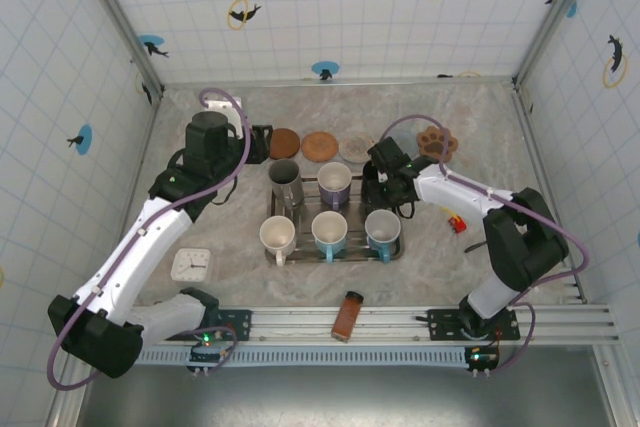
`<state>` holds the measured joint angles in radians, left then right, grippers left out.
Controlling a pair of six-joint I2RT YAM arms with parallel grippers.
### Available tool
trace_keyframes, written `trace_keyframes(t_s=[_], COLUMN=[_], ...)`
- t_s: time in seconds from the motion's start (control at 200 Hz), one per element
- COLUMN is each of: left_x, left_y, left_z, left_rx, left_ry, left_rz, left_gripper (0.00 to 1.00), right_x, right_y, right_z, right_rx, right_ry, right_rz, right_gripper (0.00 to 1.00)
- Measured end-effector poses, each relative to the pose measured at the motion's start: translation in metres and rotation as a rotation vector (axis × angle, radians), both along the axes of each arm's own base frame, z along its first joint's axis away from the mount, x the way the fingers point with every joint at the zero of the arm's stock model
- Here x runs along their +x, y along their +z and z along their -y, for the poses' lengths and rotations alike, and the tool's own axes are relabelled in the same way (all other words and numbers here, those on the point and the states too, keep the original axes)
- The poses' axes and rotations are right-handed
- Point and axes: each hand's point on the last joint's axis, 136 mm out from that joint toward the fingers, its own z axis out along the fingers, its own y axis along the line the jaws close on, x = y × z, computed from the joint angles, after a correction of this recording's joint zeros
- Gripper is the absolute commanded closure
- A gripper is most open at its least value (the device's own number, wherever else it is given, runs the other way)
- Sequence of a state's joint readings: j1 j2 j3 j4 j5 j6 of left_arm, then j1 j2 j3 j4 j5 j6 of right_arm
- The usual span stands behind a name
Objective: Place the cup by the coaster
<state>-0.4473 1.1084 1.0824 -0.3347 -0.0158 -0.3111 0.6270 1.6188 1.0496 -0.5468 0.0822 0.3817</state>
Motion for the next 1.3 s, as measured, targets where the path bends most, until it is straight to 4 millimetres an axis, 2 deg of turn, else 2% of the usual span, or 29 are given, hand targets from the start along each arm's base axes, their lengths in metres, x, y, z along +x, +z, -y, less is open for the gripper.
trace_keyframes(t_s=[0.441, 0.866, 1.066, 1.302], left_x=[0.001, 0.002, 0.002, 0.003], left_y=[0.001, 0.002, 0.002, 0.000], left_z=[-0.004, -0.006, -0.008, -0.008], left_rx=[0.008, 0.013, 0.017, 0.020], left_ry=[0.020, 0.035, 0.042, 0.045], left_rz=[0.006, 0.010, 0.012, 0.008], left_gripper=[0.41, 0.41, 0.41, 0.41], right_x=[-0.002, 0.008, 0.019, 0.046], right_y=[0.007, 0.030, 0.037, 0.056], right_z=[0.005, 0.011, 0.023, 0.042], right_rx=[-0.040, -0.037, -0.032, -0.017], right_ry=[0.024, 0.013, -0.021, -0.078], right_rz=[-0.004, 0.058, 0.075, 0.126], right_gripper=[1.00, 1.00, 1.00, 1.00])
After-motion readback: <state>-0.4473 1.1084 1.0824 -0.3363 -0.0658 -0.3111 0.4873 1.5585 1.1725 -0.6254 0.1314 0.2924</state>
